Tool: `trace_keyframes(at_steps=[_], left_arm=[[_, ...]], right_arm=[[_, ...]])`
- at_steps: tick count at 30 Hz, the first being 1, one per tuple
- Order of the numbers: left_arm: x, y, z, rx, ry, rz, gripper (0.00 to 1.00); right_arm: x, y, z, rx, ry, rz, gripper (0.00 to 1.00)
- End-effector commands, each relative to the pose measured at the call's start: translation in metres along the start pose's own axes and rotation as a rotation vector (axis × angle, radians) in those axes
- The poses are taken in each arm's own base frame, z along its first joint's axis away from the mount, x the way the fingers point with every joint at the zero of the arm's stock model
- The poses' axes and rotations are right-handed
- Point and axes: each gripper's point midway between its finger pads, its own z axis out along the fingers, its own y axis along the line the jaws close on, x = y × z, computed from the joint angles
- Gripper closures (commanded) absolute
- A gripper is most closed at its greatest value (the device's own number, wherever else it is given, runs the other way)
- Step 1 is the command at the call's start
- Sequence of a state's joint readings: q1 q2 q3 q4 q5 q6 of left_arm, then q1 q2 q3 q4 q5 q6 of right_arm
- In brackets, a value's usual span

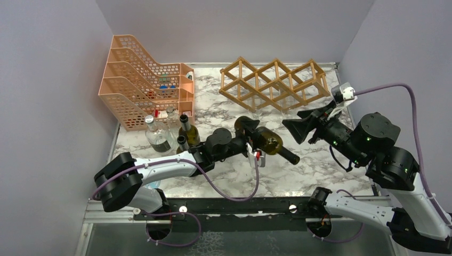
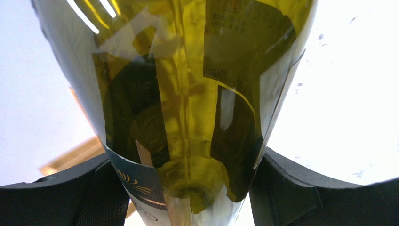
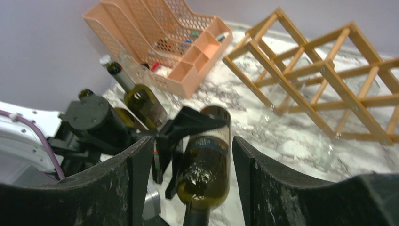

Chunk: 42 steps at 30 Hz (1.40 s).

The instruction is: Put the wine bottle on the wine rack

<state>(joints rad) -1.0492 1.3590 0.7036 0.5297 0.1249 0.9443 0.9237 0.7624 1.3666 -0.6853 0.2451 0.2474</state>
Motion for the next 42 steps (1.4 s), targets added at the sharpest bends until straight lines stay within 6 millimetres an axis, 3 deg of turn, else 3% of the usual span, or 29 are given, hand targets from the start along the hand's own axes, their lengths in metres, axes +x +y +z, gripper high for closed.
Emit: trace_keyframes(at_steps=[1, 10, 19, 24, 42], left_arm=[[-0.040, 0.080, 0.003, -0.205, -0.052, 0.378, 1.00], [-0.049, 0.103, 0.011, -0.193, -0.005, 0.625, 1.00], [-0.056, 0.109, 0.013, -0.127, -0.006, 0.715, 1.00], [-0.055, 0.108, 0.014, -0.105, 0.001, 0.728, 1.00], [-0.064, 0.116, 0.010, -0.111, -0.011, 0.688, 1.00]], right_arm=[[0.039, -0.020, -0.017, 0.089, 0.185, -0.036, 0.35], [0.105, -0.028, -0.037, 0.117, 0.417, 0.007, 0.35], [0.162, -0.028, -0.036, 0.122, 0.592, 0.034, 0.38], [0.179, -0.028, -0.026, 0.128, 0.612, 0.048, 0.40], [0.207, -0.032, 0.010, 0.184, 0.616, 0.060, 0.52]])
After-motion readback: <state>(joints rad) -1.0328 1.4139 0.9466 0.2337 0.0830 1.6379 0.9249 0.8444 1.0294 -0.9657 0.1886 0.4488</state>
